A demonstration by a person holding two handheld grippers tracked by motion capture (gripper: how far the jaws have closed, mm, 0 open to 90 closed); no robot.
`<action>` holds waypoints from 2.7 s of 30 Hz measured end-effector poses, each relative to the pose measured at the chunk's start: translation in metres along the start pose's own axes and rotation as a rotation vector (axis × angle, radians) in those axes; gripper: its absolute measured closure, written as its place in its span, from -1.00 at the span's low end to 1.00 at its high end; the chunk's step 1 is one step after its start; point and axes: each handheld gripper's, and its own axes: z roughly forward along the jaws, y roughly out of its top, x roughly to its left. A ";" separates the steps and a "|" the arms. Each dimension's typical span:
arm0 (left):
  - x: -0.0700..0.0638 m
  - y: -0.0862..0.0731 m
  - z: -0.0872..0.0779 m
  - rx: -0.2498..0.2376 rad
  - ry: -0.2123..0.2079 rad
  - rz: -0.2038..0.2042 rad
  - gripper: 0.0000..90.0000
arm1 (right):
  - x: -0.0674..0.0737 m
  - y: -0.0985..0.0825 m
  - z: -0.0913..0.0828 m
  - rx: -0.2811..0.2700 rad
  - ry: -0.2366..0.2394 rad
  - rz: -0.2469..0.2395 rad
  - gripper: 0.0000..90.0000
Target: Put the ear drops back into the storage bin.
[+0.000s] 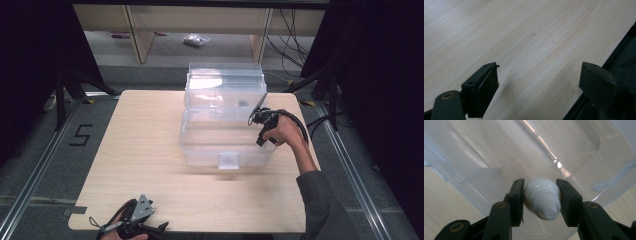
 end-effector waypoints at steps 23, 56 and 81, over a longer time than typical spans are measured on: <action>-0.001 0.000 0.001 -0.014 0.000 -0.016 -0.67 | -0.008 0.006 0.030 0.039 0.012 0.020 0.34; -0.002 0.000 0.002 -0.024 0.006 -0.023 -0.67 | -0.010 0.007 0.041 0.071 0.011 0.015 0.34; -0.001 0.000 0.001 -0.004 0.000 -0.005 -0.67 | -0.004 -0.003 -0.003 -0.109 0.011 0.074 -0.24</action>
